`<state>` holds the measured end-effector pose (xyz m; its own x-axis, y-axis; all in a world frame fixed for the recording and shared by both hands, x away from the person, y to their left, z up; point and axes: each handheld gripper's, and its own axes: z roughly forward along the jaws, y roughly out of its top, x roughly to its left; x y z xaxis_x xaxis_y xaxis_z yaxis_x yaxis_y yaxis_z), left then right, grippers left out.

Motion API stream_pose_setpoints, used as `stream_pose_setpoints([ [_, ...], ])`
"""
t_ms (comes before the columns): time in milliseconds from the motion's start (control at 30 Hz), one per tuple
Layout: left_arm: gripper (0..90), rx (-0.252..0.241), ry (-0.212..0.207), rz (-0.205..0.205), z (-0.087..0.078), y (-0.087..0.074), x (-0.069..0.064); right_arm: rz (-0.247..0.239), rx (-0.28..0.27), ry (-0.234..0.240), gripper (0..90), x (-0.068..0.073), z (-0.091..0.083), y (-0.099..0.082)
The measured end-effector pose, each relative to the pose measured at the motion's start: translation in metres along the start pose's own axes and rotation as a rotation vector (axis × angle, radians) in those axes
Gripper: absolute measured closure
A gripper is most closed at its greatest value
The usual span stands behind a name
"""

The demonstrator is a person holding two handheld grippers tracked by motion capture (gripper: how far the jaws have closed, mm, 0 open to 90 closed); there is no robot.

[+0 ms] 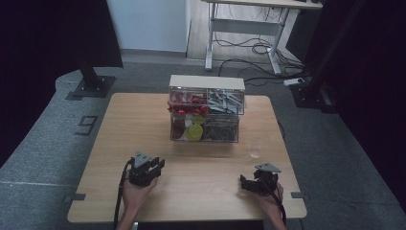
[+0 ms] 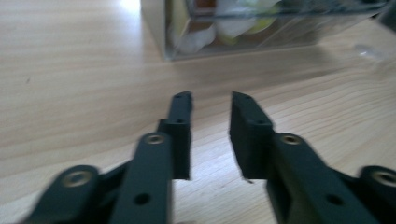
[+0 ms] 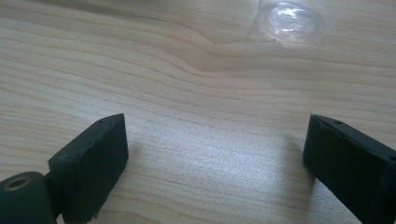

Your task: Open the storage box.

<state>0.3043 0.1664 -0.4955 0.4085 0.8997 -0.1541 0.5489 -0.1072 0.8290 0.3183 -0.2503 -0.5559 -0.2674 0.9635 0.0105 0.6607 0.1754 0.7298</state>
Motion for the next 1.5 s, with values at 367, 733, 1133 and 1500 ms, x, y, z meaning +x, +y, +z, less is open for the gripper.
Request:
stream_pose_setpoints([
  [367, 87.8, -0.041, -0.005, -0.005, -0.014, 0.012, -0.003, 0.001, 0.000, -0.001, 6.9, 0.000, 0.000, 0.000],
  [733, 90.0, -0.020, -0.045, 0.026, -0.008, 0.024, -0.011, 0.003, 0.000, -0.006, 6.8, 0.000, -0.001, -0.001],
  [1133, 90.0, 0.007, -0.073, 0.022, 0.014, 0.038, -0.014, 0.008, 0.000, -0.010, 6.8, -0.001, -0.001, -0.001],
  [1500, 90.0, 0.044, -0.102, 0.045, 0.039, 0.052, -0.024, 0.007, 0.000, -0.010, 6.8, -0.001, 0.000, -0.001],
])
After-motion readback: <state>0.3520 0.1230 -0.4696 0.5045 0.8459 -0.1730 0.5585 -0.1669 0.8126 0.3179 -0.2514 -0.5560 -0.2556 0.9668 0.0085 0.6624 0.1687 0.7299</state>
